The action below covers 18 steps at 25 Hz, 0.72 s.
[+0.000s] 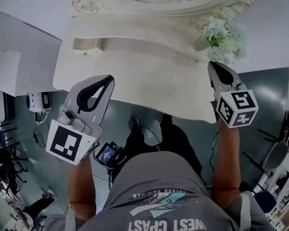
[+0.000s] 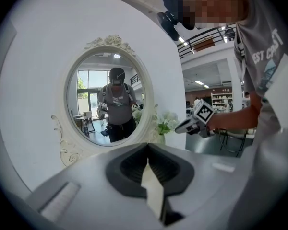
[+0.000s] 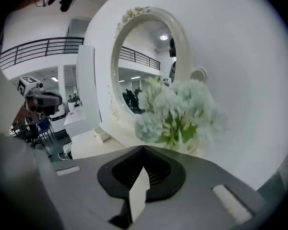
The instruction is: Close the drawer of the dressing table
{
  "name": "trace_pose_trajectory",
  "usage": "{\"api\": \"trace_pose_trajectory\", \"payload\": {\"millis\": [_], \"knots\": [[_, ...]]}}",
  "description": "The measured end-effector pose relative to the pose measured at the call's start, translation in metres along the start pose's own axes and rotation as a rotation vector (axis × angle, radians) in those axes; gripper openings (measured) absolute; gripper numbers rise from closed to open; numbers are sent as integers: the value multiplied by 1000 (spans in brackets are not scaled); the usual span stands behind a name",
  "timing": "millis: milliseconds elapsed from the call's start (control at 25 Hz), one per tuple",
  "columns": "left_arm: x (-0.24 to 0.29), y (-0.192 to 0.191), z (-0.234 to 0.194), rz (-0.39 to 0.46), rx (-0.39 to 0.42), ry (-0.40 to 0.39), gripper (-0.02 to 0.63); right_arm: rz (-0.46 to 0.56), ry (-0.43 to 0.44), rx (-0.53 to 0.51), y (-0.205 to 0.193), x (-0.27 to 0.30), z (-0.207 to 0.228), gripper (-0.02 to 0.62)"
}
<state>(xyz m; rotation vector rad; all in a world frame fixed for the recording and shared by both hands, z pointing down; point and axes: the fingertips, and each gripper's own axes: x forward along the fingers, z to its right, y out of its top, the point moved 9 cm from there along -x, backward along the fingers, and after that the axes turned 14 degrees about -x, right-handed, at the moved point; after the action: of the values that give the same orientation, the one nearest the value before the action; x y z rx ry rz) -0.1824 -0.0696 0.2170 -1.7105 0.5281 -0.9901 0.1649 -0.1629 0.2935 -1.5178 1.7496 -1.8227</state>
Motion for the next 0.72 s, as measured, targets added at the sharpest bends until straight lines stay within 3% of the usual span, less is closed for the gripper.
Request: {"api": "trace_pose_trajectory", "payload": {"millis": [440,720], "knots": [[-39,29,13,78,38,-25,2,268,-27,-118,108,-98,-34,1],[-53,39,21,107,52,-56,2,354,-40,-159,147,-144,-60,0]]}}
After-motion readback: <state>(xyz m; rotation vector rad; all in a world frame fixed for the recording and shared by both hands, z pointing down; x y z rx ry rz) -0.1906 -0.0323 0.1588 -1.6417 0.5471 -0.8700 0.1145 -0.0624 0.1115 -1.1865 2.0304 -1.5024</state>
